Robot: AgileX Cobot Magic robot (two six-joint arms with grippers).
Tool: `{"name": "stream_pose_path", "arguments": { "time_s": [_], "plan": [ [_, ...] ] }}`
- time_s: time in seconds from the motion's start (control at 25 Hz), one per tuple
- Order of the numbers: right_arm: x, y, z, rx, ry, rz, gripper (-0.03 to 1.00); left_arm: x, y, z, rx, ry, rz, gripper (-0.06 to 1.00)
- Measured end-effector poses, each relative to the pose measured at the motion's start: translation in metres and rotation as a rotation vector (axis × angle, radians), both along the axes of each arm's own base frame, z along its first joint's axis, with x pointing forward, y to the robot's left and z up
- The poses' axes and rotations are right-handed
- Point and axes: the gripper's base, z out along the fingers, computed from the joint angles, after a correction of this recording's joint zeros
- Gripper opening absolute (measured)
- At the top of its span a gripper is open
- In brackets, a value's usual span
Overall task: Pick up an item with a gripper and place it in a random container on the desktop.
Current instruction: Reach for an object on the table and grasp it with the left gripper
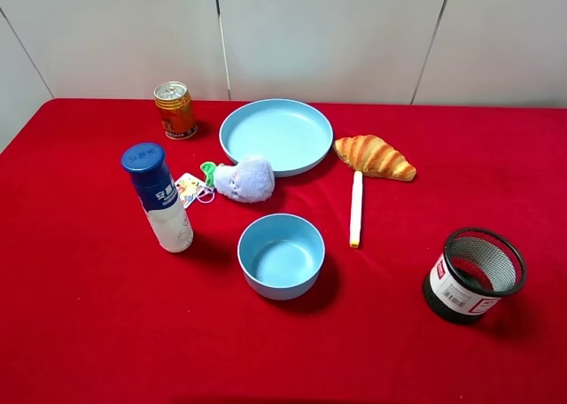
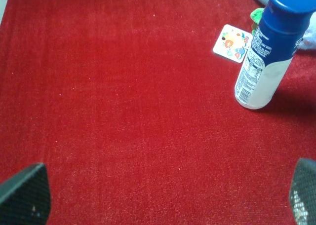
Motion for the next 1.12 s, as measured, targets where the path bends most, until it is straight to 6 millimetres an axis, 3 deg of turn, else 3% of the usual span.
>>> {"name": "stream_pose_path", "arguments": {
  "time_s": [0.88, 1.12],
  "plan": [
    [0.000, 0.000, 0.000, 0.000, 0.000, 0.000, 0.69, 0.000, 0.000, 0.000, -0.001, 0.000, -0.001, 0.96],
    [0.000, 0.000, 0.000, 0.000, 0.000, 0.000, 0.69, 0.000, -0.001, 0.023, -0.005, -0.013, -0.005, 0.96]
  ]
}}
